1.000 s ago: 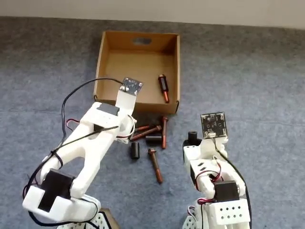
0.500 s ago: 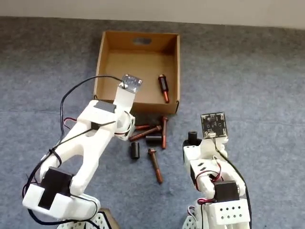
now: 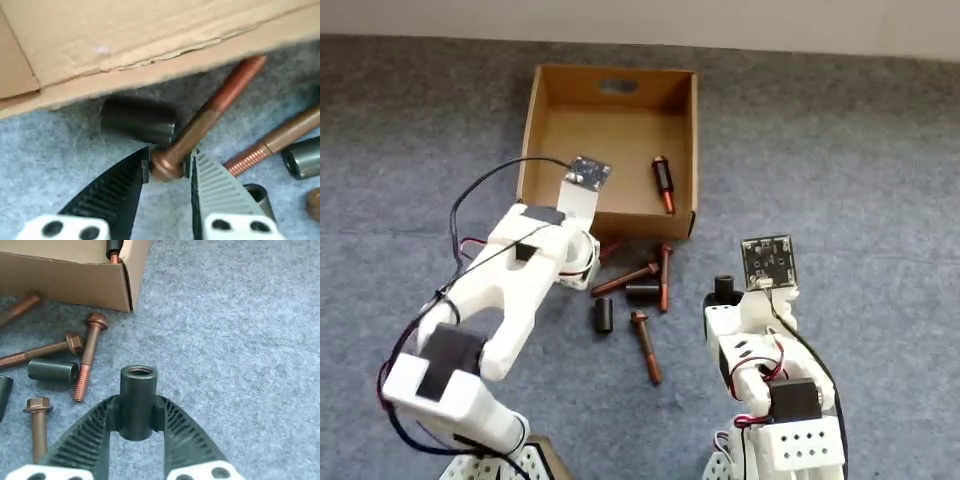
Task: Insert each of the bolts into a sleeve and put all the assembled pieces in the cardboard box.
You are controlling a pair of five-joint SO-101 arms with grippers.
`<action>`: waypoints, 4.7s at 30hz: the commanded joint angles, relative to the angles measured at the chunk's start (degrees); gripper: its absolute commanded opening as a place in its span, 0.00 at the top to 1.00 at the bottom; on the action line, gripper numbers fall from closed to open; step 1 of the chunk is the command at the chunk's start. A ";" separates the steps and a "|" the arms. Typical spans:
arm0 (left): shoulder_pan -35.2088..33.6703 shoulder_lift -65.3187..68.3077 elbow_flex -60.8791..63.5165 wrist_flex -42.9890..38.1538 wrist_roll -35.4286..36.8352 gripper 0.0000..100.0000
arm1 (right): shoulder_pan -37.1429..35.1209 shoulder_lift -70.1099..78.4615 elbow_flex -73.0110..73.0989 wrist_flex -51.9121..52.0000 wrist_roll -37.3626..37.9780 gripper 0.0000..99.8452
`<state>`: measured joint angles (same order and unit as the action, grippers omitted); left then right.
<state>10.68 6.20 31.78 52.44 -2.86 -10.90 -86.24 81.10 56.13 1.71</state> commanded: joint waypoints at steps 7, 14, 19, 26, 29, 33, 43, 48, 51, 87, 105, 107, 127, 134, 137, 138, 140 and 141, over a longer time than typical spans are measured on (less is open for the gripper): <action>0.04 1.54 -2.77 0.88 -9.41 0.85 | 0.48 -0.57 -0.40 -0.31 -0.44 0.99; 0.13 1.27 -2.59 1.05 -13.19 0.93 | 0.48 -0.57 -0.40 -0.31 -0.44 0.99; -0.04 1.19 -1.71 5.10 -17.76 0.99 | 0.48 -0.57 -0.40 -0.40 -0.44 0.99; -1.71 -9.80 5.14 5.63 -22.86 0.99 | 0.48 -0.57 -0.40 -0.40 -0.44 0.99; -3.38 -19.74 8.92 7.03 -25.76 0.99 | 0.48 -0.57 -0.40 -0.40 -0.44 0.99; -7.78 -30.55 12.44 11.87 -32.26 0.99 | 0.48 -0.57 -0.40 -0.40 -0.44 0.99; -14.55 -34.51 21.32 15.03 -54.42 0.99 | 0.48 -0.57 -0.40 -0.40 -0.44 0.99; -14.11 -32.40 21.14 13.54 -55.38 0.98 | 0.48 -0.57 -0.40 -0.40 -0.44 0.99; -14.11 -29.58 21.32 13.27 -55.47 0.88 | 0.48 -0.57 -0.40 -0.40 -0.44 0.99; -3.82 -43.03 29.67 15.91 27.25 0.76 | 0.48 -0.57 -0.48 -0.40 -0.35 0.99; -3.30 -42.95 37.41 -6.42 39.74 0.76 | 0.57 -0.57 -0.48 -0.31 -0.18 0.99; -3.30 -42.95 37.41 -6.77 39.74 0.76 | 0.57 -0.57 -0.48 -0.31 -0.18 0.99; -3.30 -42.95 36.88 -6.68 39.30 0.74 | 0.57 -0.57 -0.48 -0.31 -0.35 0.99; -5.49 -33.19 32.04 -6.24 40.88 0.74 | 0.57 -0.57 -0.48 -0.31 -0.35 0.99; -7.34 -24.04 26.51 -3.34 40.88 0.74 | 0.57 -0.57 -0.48 -0.31 -0.35 0.99; -7.16 -21.58 24.75 -2.29 40.88 0.74 | 0.57 -0.57 -0.48 -0.31 -0.35 0.99; -7.16 -17.54 22.11 -1.49 40.88 0.74 | 0.57 -0.57 -0.48 -0.31 -0.35 0.99; -7.25 -16.04 21.05 -1.41 40.88 0.74 | 0.57 -0.57 -0.48 -0.31 -0.35 0.99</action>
<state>4.26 -14.73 57.01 50.15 37.49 -10.90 -86.24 81.10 56.13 1.71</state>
